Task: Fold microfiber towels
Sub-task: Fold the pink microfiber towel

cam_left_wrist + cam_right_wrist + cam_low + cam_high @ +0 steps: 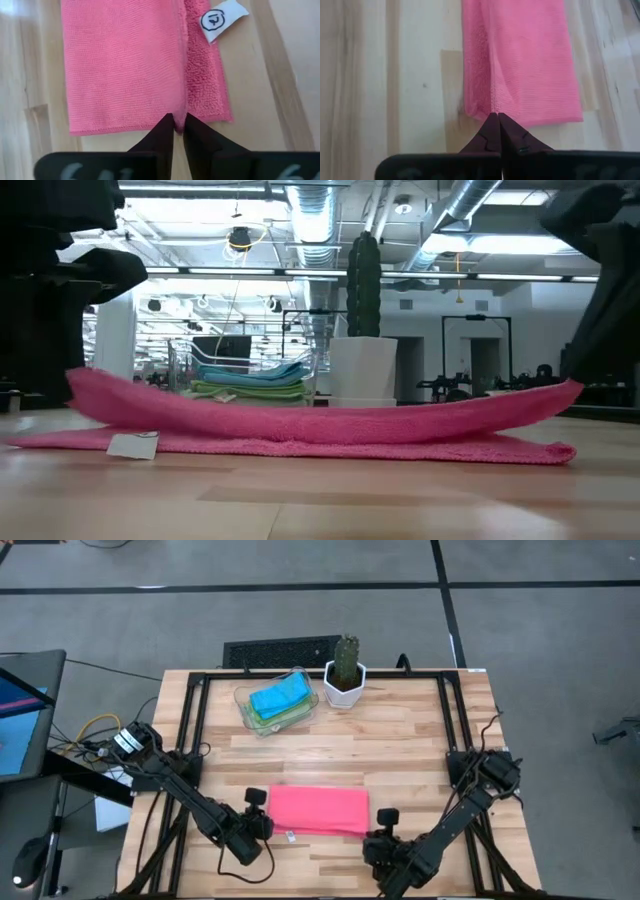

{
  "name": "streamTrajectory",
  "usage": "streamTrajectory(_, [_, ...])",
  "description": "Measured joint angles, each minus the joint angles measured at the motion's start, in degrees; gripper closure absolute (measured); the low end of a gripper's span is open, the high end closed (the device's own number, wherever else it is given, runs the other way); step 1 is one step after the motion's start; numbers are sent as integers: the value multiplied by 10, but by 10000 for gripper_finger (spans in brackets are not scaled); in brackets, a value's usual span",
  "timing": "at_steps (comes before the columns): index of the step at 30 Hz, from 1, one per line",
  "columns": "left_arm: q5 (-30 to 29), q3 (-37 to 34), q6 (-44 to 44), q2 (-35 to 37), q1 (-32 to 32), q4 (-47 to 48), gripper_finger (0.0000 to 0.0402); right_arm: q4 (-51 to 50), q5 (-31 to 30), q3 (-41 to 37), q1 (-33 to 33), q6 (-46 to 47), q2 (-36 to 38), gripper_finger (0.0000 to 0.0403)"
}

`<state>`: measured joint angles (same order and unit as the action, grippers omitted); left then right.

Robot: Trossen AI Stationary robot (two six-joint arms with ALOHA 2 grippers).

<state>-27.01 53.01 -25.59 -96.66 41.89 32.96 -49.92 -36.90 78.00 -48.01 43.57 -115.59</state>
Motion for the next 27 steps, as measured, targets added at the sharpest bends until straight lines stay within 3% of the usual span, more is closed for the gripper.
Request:
streamTrajectory(13, [28, -1, 44, 0, 1, -4, 241, 17, 32, 0, -5, -22, 0, 341])
streamTrajectory(20, [31, 16, 7, 2, 1, 48, 186, 44, 59, 0, -14, -51, 14, 335])
streamTrajectory(23, [-16, 38, 1, 20, 7, 58, 185, 44, -33, -1, -30, -52, 42, 337])
streamTrajectory(27, [-178, 26, -1, 57, 17, -7, 212, 50, -167, -39, -48, -18, 84, 349])
